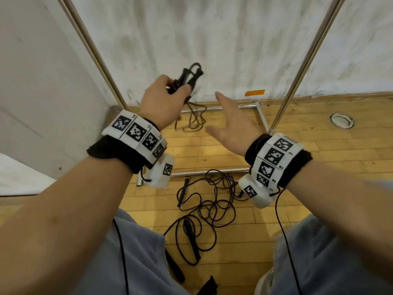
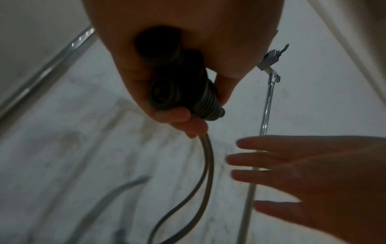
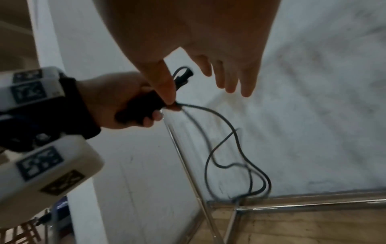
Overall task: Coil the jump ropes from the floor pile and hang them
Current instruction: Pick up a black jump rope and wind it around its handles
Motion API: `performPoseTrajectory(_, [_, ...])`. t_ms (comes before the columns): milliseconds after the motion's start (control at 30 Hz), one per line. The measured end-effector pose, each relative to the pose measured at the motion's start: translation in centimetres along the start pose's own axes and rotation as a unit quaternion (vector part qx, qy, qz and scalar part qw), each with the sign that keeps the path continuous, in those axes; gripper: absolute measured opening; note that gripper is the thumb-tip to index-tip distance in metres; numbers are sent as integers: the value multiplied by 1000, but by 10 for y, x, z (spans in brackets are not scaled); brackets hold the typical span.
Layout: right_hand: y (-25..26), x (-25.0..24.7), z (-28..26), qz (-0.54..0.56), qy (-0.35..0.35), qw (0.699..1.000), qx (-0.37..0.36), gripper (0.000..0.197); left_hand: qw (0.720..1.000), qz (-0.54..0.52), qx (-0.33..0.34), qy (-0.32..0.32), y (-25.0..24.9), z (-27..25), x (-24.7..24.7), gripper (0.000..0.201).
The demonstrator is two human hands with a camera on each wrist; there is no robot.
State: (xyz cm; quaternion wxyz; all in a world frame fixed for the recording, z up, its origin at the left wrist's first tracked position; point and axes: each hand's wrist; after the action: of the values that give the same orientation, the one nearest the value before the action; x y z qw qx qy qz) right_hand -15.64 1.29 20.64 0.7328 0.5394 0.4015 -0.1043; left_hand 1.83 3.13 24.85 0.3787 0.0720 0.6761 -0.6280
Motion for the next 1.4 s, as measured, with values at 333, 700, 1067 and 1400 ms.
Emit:
performPoseTrajectory(333, [2,2,1,245,31,966,75,16,987,-139,32,80,-18,-10,-4,23])
performPoseTrajectory(700, [-3,-15,5,-105,38,992,-58,46,942,304,125,71,23,3,6,33])
performPoseTrajectory(1067, [-12,-34,15,-78,-37,994,-70,28,880,357,235,206,11,-25,44,33])
performPoseTrajectory(1400, [-19,-40,21,217,16,975,40,24,941,152,237,187,-7,-37,25,13])
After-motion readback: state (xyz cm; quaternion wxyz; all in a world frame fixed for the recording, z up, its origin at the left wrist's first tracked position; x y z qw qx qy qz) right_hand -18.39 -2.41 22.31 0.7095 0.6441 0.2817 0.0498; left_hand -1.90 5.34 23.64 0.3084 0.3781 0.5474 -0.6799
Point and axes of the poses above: each hand's wrist, its own z-axis towards the middle knuckle, its own x-axis out of the palm, y = z × x, and after that the axes turned 1 degree about -x, right-handed
